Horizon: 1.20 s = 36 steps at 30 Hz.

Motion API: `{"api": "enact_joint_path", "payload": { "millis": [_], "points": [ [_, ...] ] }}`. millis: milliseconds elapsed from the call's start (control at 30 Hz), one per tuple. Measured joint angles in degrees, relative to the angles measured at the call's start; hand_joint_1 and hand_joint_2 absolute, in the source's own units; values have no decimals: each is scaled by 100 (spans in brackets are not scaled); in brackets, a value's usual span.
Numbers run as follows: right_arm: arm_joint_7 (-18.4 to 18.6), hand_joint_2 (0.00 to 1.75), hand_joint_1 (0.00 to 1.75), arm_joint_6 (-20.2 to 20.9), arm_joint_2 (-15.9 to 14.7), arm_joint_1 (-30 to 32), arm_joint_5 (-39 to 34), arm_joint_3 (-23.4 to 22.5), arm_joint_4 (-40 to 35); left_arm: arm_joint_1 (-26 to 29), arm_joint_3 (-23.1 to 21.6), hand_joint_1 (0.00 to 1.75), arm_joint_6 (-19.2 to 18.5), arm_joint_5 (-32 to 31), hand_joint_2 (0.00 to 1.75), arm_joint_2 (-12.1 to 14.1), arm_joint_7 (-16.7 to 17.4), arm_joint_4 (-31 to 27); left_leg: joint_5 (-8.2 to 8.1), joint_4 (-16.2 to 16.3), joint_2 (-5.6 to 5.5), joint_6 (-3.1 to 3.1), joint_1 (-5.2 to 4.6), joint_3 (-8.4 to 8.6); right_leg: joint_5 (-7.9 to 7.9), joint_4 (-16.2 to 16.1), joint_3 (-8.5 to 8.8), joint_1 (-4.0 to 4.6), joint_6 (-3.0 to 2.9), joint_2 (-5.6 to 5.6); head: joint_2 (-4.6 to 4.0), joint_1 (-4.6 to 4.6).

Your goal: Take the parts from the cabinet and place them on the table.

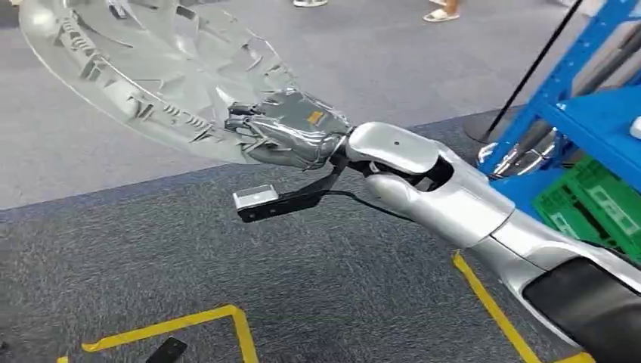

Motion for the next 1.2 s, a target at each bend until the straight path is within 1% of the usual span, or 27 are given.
{"api": "enact_joint_path", "payload": {
  "millis": [33, 100, 133, 167, 233, 267, 300, 333, 433, 467, 500, 533, 600, 633, 667, 700, 767, 800, 833, 867, 933, 967, 1033, 1067, 1133, 1167, 1200],
  "points": [
    [0, 175, 175, 0, -7, -6, -2, -2, 2, -22, 0, 0, 0, -2, 175, 4, 0, 0, -7, 1, -53, 36, 5, 0, -166, 387, -203, -2, -1, 122, 0, 22],
    [-20, 175, 175, -2, -46, 21, 0, 15, 15, -36, -2, 0, 0, -4, 175, 4, 0, 0, -17, 4, -224, 52, 2, 3, -451, 1269, -730, -3, 18, 203, 0, 28],
    [-17, 175, 175, -2, -48, 40, 0, 15, 20, -32, -2, 0, -2, -4, 175, 4, 0, 0, -19, 7, -301, 53, 0, 8, -432, 1418, -858, 0, 19, 211, 0, 28],
    [-17, 175, 175, 0, -55, 58, 2, 20, 22, -19, -2, 0, -4, -4, 175, 4, 0, 0, -23, 9, -392, 53, -1, 17, -267, 1326, -886, -1, 14, 217, 0, 26],
    [-15, 175, 175, 0, -70, 62, 2, 17, 20, -7, -4, 0, -4, -7, 175, 2, -2, 0, -35, 26, -560, 38, 7, 30, 254, 600, -616, -5, -12, 257, -2, 28],
    [-11, 175, 175, -2, -79, 60, 2, 13, 20, -7, -7, 0, -4, -7, 175, 0, -2, 0, -52, 45, -646, 17, 17, 33, 523, 92, -399, -20, -16, 375, 0, 31],
    [-11, 175, 175, -7, -105, 59, 2, 9, 20, -6, -9, 0, -4, -4, 175, 0, 0, 0, -63, 57, -701, -10, 29, 6, 453, -82, -307, -51, -30, 655, 0, 20],
    [-15, 175, 175, -18, -122, 54, 0, 11, 15, -13, -7, 0, 2, -4, 175, 4, -2, 0, -63, 121, -773, -35, 18, -42, 454, -242, -197, -73, -28, 665, 0, 20],
    [-9, 175, 175, -28, -136, 59, 6, 13, 13, 65, -7, 0, 11, -4, 175, 7, 0, 0, -16, 55, -942, -142, 74, -68, 460, -221, -184, -20, -88, 506, 0, 22],
    [-9, 175, 175, -28, -136, 59, 4, 11, 13, 79, -7, 0, 13, -4, 175, 37, -2, 0, -42, 73, -873, -154, 54, -82, 480, -262, -154, -63, -123, 430, 0, 22],
    [-9, 175, 175, -28, -136, 68, 4, 13, 13, 81, -9, 0, 11, -7, 175, 4, -2, 0, -151, 209, -532, -192, 12, -126, 478, -287, -121, -61, -147, 374, -2, -24],
    [-9, 175, 175, -28, -140, 65, 6, 9, 13, 65, -9, 0, 13, -4, 175, 11, -2, 0, -310, 488, -349, -216, 17, -244, 466, -292, -100, -49, -176, 306, 0, -55],
    [-9, 175, 175, -31, -151, 68, 4, 6, 13, 43, -9, 0, 13, -6, 175, 7, 0, 0, -681, 1367, -185, -256, 41, -633, 431, -291, -64, -33, -207, 150, 0, -53],
    [-9, 175, 175, -28, -151, 72, 4, 13, 13, 44, -9, 0, 13, -6, 175, 4, 0, 0, -778, 1661, -165, -268, 50, -768, 418, -290, -53, -33, -208, 89, 0, -48],
    [-9, 175, 175, -28, -153, 84, 2, 13, 13, 57, -9, 0, 13, -9, 175, 4, 0, 2, -742, 1770, -156, -277, 63, -823, 401, -289, -32, -33, -207, 14, 0, -52],
    [-9, 175, 175, -28, -162, 90, 0, 9, 13, 69, -11, 0, 13, -28, 175, 7, 4, 0, -562, 1585, -149, -275, 67, -728, 383, -289, -13, -33, -202, -52, 0, -48],
    [-13, 175, 175, -28, -199, 88, -15, -22, 11, 76, -20, 0, 13, -63, 175, 7, 33, 0, -41, 636, -42, -236, 59, -272, 342, -290, 45, -32, -179, -186, 0, -50],
    [-15, 175, 175, -28, -216, 88, -22, -44, 7, 76, -24, 0, 13, -85, 175, 7, 59, 2, 83, 205, 182, -200, 28, -76, 316, -294, 74, -23, -161, -243, 0, -52],
    [-18, 175, 175, -31, -245, 84, -29, -55, 0, 68, -33, 0, 13, -94, 175, 7, 81, 0, -2, 125, 386, -162, -87, -24, 298, -289, 72, 28, -132, -299, -2, -59],
    [-20, 175, 175, -33, -271, 87, -35, -59, -11, 59, -48, 0, 13, -94, 175, 4, 81, 0, -35, 47, 354, -98, -80, -11, 289, -290, 68, 38, -109, -355, 0, -55],
    [-20, 175, 175, -35, -297, 103, -35, -61, -28, 91, -59, 0, 15, -94, 175, 7, 79, 2, -40, 57, 196, -71, -87, -37, 274, -330, 112, 41, -62, -512, 0, -57],
    [-15, 175, 175, -37, -297, 113, -35, -64, -48, 108, -61, 0, 17, -94, 175, 7, 76, 0, -20, 4, 123, -28, -56, 11, 235, -328, 144, 38, -8, -542, 0, -48],
    [-2, 175, 175, -59, -352, 122, -39, -90, -72, 110, -63, 0, 31, -92, 175, -9, 68, 0, -8, -29, 3, 29, -10, 49, 35, 11, -40, -16, 20, 21, -2, -44],
    [-2, 175, 175, -83, -402, 132, -37, -103, -72, 92, -63, 0, 35, -92, 175, 0, 68, 0, -11, -29, -72, 54, 1, 50, -135, 418, -255, -24, 23, 135, -2, -11],
    [-7, 175, 175, -92, -457, 187, -37, -103, -77, 79, -66, 0, 37, -92, 175, -2, 68, 0, -21, -27, -251, 70, -2, 59, -403, 1303, -779, -23, 47, 206, 0, -7],
    [-9, 175, 175, -92, -476, 218, -33, -101, -77, 89, -66, 0, 35, -92, 175, -2, 68, 2, -21, -26, -339, 70, -3, 67, -356, 1421, -901, -22, 44, 212, -2, -4],
    [-9, 175, 175, -92, -492, 246, -29, -103, -77, 101, -66, 0, 35, -92, 175, -2, 70, 2, -23, -23, -424, 68, -2, 75, -188, 1294, -898, -22, 38, 217, 0, -7]
  ]
}}
